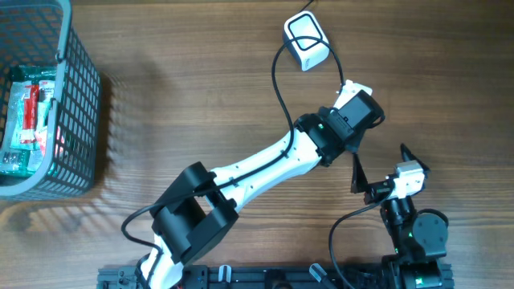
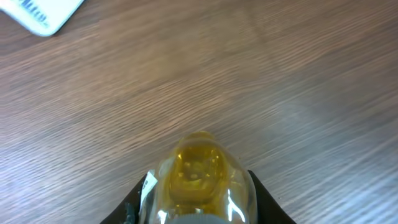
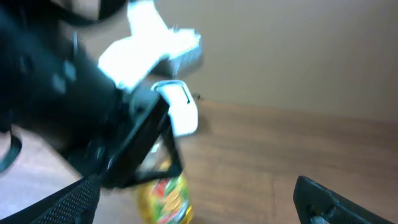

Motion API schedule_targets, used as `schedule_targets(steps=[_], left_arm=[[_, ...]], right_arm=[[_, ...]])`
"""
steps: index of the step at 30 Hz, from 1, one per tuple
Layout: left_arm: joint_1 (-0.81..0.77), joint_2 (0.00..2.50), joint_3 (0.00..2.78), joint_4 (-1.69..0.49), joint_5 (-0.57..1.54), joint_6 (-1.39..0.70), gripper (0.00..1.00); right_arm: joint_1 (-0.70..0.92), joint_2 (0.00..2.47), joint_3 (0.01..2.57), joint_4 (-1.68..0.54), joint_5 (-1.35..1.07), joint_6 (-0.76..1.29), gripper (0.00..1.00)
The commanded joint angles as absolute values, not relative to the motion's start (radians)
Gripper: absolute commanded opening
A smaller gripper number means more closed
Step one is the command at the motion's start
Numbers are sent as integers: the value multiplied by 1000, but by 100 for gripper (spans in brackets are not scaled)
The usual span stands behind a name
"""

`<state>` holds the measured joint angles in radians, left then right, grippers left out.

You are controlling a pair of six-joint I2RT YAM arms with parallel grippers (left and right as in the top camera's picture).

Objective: Scan the item barcode
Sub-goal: 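Lower the Vim bottle onto the table and open the left gripper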

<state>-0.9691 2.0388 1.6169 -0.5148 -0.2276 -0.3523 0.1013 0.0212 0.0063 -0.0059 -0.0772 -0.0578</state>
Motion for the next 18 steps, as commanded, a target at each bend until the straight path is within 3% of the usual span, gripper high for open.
schedule_targets(steps=[1, 13, 18], left_arm=[[-970, 2065, 1623, -531, -282, -317, 19], [-969, 2068, 1621, -564, -282, -318, 20], [-970, 2075, 1620, -567, -282, -318, 31]], right_arm=[[101, 7, 5, 1, -61, -52, 100], [101, 7, 5, 1, -61, -52, 100], [101, 7, 5, 1, -61, -52, 100]])
